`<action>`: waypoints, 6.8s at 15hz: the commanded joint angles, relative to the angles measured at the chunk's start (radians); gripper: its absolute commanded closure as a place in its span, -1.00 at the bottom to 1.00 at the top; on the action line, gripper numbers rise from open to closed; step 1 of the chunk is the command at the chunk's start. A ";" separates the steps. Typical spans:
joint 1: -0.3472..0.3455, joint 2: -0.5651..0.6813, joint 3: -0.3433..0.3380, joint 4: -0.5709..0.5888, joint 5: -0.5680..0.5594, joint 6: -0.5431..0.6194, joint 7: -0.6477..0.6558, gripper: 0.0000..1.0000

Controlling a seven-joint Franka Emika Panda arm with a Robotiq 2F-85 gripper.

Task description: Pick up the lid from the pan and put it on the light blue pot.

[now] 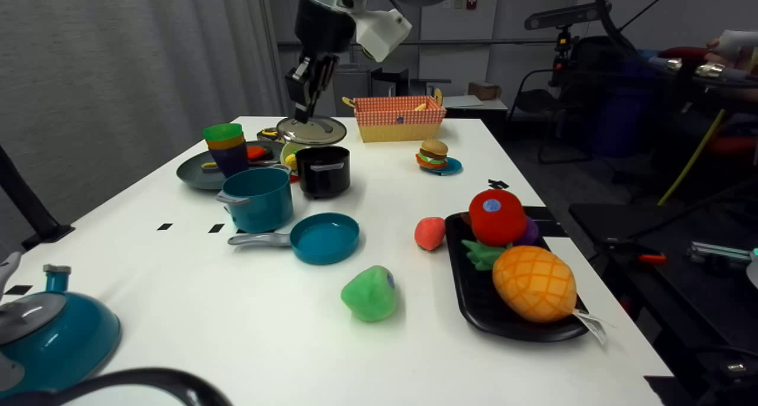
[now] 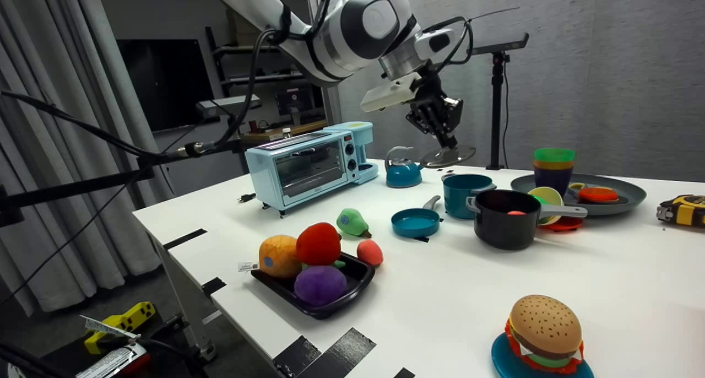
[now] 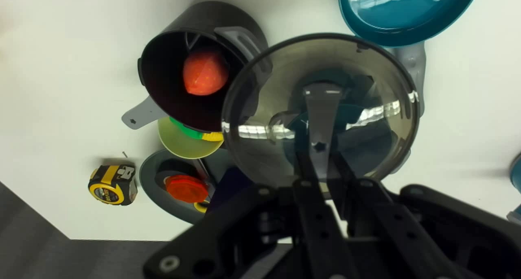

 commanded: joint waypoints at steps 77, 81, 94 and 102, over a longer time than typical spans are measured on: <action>0.009 0.541 -0.007 0.706 0.018 -0.226 0.079 0.93; 0.009 0.547 0.000 0.708 0.017 -0.232 0.062 0.17; 0.013 0.524 -0.006 0.701 0.009 -0.211 0.059 -1.00; 0.038 0.387 0.004 0.591 -0.009 -0.084 0.026 -1.00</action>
